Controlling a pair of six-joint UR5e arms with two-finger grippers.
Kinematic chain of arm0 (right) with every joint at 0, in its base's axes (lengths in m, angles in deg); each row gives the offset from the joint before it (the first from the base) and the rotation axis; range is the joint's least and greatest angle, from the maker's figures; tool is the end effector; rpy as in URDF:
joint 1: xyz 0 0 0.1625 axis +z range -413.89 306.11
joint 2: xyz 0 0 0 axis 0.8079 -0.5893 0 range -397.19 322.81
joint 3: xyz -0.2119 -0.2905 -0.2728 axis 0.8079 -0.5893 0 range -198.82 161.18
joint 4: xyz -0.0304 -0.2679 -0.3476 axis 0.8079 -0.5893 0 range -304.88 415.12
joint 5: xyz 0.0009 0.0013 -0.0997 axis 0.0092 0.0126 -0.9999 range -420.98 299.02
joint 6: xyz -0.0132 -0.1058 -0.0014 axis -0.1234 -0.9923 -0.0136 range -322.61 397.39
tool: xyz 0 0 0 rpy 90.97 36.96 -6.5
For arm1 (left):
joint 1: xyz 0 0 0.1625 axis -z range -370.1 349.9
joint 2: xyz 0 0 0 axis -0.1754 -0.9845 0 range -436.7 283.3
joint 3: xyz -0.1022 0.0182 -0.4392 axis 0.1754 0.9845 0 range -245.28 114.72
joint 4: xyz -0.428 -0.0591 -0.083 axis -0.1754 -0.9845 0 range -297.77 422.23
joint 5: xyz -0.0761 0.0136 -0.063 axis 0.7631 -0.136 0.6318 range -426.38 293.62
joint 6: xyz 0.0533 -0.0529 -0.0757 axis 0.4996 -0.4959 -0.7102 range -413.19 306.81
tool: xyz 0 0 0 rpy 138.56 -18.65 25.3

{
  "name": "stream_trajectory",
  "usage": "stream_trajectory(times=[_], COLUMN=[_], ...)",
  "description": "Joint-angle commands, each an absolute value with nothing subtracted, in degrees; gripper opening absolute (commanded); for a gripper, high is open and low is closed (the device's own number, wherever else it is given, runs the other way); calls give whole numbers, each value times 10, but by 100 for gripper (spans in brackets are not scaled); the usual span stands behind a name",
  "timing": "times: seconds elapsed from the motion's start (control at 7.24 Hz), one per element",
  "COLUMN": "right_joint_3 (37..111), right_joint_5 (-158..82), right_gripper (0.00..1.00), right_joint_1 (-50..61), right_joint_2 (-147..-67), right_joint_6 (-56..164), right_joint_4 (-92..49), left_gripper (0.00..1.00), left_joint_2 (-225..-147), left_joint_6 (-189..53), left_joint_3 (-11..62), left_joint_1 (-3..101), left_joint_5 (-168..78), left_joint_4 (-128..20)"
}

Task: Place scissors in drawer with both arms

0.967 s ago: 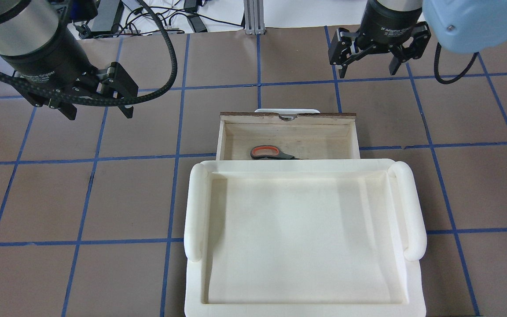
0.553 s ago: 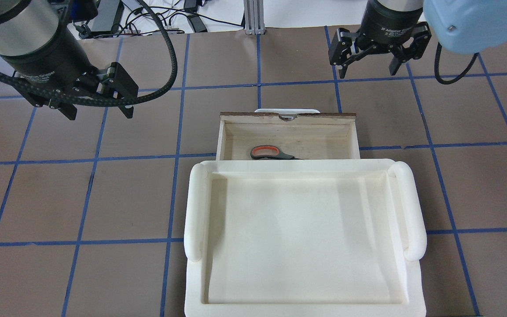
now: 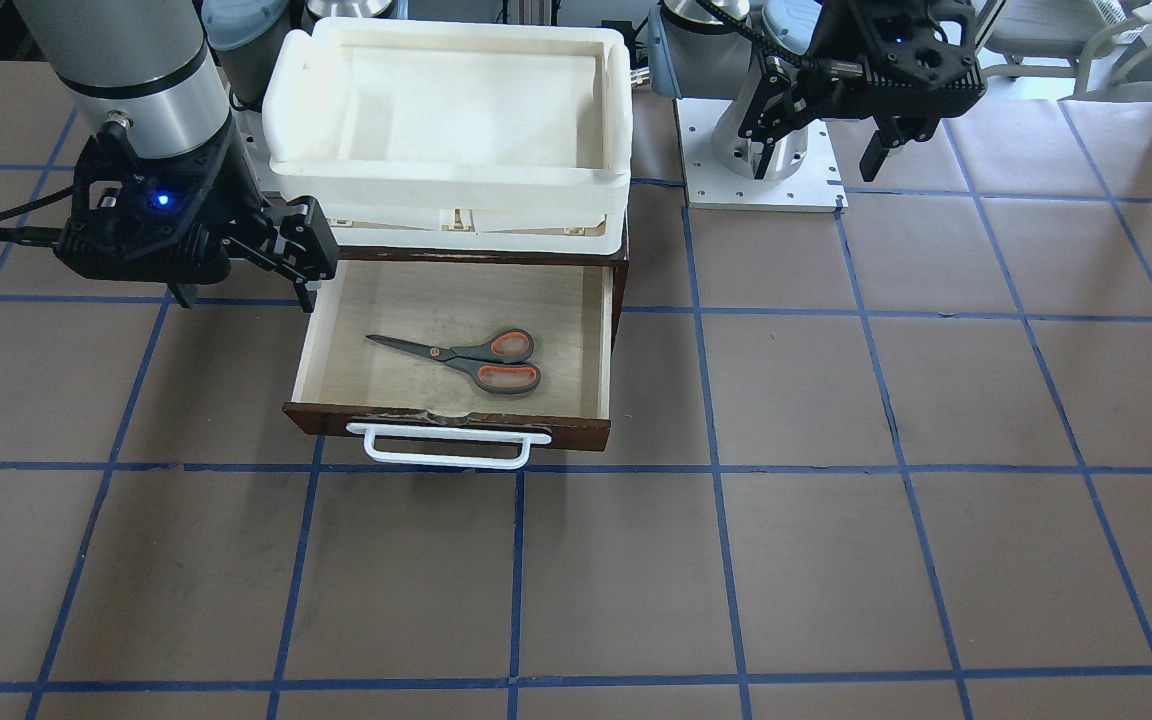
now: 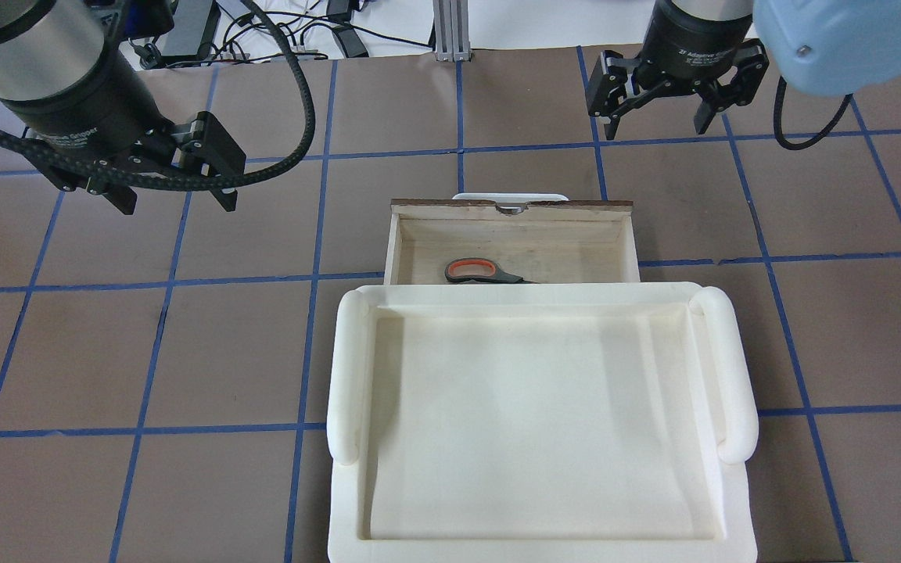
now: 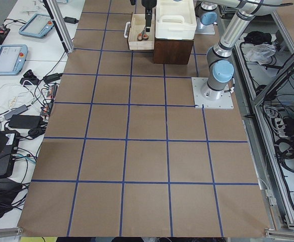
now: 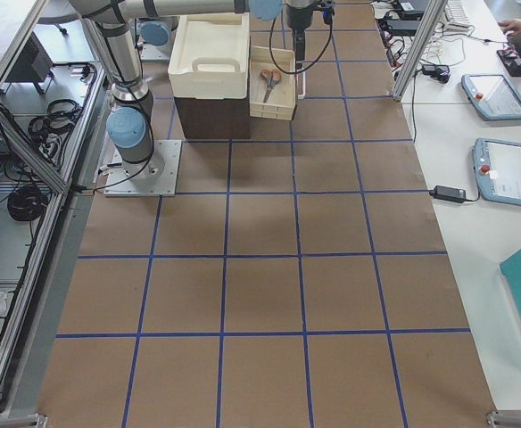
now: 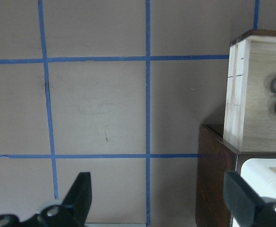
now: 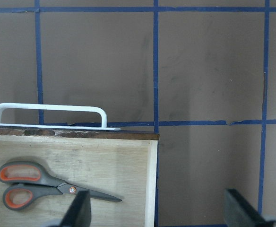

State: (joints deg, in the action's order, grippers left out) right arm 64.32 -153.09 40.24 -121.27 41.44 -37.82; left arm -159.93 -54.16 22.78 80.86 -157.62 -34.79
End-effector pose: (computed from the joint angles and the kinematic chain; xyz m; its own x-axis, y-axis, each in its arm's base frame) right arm 0.1703 -0.5615 0.5187 -0.9995 0.0008 0.0318 -0.0014 0.9976 -0.0699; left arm -0.1387 -0.4618 0.5705 -0.9998 -0.0008 -0.0211 -0.0001 0.9996 -0.0298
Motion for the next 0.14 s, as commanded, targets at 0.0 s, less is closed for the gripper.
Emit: stream_trajectory(times=[0.0], right_joint_3=[643], right_joint_5=[-1531], right_gripper=[100], right_joint_1=[402], right_joint_2=[-1213], right_joint_6=[415], right_joint_4=[-379], left_gripper=[100], left_joint_2=[-1599], left_joint_6=[-542], left_joint_3=[228], left_joint_1=[809], left_joint_5=[-1576], left_joint_4=[-348])
